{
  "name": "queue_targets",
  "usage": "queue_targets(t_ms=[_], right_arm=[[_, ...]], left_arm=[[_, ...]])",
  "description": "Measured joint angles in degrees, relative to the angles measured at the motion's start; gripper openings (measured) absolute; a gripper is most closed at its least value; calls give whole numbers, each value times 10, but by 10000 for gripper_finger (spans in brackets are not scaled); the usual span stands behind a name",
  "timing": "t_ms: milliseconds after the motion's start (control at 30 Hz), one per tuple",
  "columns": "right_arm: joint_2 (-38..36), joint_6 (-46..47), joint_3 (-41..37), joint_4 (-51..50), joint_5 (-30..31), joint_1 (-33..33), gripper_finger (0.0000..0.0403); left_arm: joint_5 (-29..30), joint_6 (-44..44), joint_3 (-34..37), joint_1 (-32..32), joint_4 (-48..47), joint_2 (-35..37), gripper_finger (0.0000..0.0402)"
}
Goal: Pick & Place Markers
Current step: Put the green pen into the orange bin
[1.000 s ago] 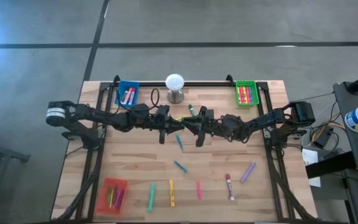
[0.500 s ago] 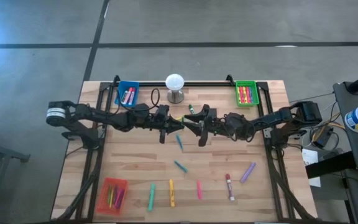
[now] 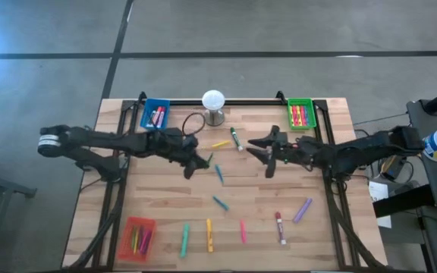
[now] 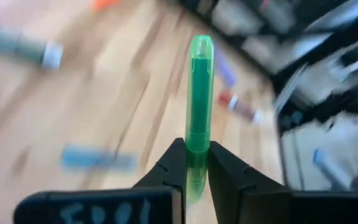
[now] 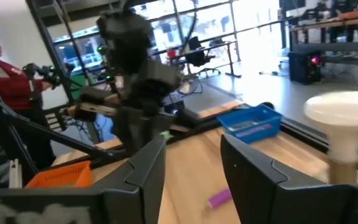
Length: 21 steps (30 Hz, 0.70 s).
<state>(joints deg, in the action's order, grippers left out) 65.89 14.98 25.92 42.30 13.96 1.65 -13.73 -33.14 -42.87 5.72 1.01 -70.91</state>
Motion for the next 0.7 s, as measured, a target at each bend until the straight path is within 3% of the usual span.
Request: queue_targets(t_ms=[167,333,500,700], right_arm=[[-73,8,-70,-2,12,0,140],[-124,11,-116,-1,12,0,139],[-153,11,-146,-1,12,0,137],[-166,13,-159,-1,10,0,135]], left_arm=[[29,-72,-67,-51,-234,7,39],[34,-190,-116,-119,-397,1,39],[32,-338,-125,-213,-511,1,39],[27,-515,-112,-347,-536,1,39]])
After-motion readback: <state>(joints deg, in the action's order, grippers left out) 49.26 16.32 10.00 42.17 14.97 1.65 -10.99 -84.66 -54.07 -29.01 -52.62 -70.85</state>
